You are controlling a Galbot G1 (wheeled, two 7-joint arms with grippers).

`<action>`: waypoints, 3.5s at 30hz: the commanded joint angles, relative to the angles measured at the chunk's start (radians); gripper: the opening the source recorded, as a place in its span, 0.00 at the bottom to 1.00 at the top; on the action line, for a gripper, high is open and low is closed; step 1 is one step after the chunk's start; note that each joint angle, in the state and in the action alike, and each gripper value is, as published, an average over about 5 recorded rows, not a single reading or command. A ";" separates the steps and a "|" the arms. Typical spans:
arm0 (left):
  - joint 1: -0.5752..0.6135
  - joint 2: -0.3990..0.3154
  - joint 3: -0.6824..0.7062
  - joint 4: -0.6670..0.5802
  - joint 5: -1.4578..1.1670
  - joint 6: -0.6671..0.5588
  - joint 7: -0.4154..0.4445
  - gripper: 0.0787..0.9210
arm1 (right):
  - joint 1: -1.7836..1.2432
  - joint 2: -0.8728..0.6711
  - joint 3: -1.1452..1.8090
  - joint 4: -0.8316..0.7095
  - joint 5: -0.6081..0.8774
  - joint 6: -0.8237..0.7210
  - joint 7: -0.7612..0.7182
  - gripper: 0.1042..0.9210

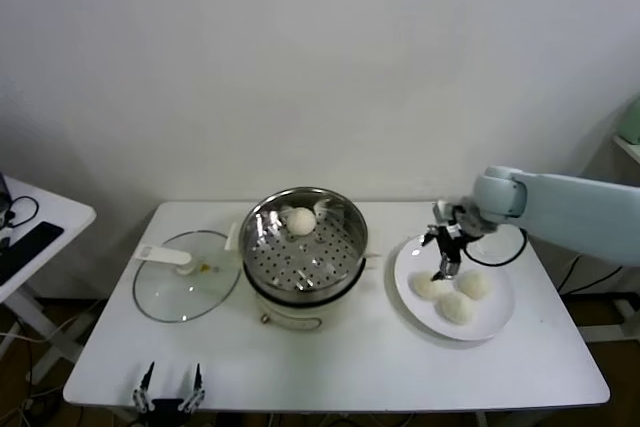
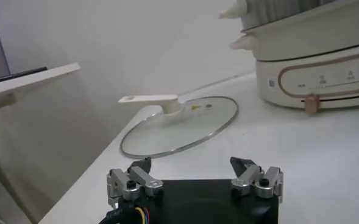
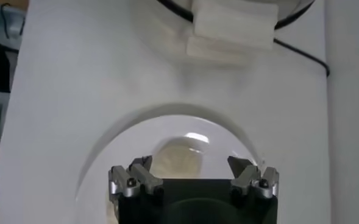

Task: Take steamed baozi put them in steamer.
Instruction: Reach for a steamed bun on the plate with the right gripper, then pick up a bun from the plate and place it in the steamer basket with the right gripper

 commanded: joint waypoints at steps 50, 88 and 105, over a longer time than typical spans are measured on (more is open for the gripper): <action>0.004 0.002 -0.015 0.021 0.016 -0.013 -0.012 0.88 | -0.267 0.101 0.178 -0.212 -0.143 -0.032 0.006 0.75; 0.003 0.003 -0.018 0.023 0.039 -0.027 -0.013 0.88 | 0.444 0.396 0.043 0.101 0.425 -0.185 -0.047 0.71; 0.003 0.006 -0.015 0.013 0.034 -0.028 -0.011 0.88 | 0.095 0.698 0.140 -0.222 0.251 -0.202 0.009 0.72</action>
